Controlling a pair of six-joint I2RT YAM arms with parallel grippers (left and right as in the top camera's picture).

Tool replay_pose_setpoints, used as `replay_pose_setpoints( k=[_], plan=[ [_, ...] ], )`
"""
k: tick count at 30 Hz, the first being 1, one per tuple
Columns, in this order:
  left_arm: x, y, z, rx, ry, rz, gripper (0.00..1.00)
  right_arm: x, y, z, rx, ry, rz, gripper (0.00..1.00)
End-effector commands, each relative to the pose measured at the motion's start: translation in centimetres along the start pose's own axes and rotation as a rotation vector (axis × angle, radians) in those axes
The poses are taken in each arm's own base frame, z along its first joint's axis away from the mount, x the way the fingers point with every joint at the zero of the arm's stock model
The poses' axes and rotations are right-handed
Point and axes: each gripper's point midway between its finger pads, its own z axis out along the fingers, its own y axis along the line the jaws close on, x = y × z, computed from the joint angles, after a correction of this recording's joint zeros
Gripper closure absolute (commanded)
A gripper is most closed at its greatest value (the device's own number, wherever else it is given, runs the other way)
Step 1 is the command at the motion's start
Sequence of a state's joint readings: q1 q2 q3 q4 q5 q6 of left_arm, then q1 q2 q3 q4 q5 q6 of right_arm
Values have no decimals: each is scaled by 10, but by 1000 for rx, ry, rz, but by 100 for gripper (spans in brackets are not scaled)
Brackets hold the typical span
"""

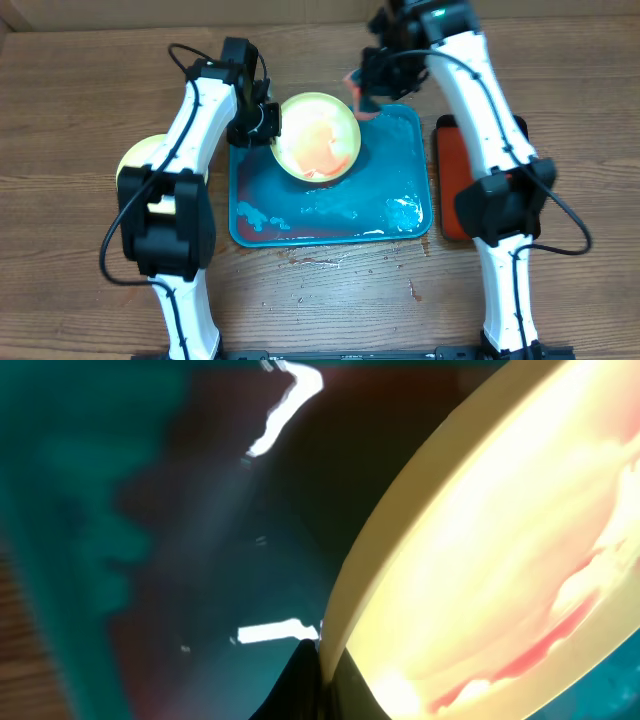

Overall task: Clean dirty plates on tray and stack at the side
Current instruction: 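Lift the second yellow plate with the left gripper, then carry the yellow plate left with the left gripper over the plate stack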

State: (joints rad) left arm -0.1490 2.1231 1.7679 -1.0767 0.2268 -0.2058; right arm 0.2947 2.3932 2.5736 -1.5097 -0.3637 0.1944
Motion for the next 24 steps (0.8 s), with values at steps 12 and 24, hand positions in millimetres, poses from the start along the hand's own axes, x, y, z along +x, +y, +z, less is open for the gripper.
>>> replay_pose_setpoints(
  k=[12,24],
  plan=[
    [-13,-10,-99,-559,-347,211,96,-8,-51,-75,13,-89,166,96],
    [-3,-47,-144,-953,-578,293,96,-3,-54,-75,24,-74,176,96]
  ],
)
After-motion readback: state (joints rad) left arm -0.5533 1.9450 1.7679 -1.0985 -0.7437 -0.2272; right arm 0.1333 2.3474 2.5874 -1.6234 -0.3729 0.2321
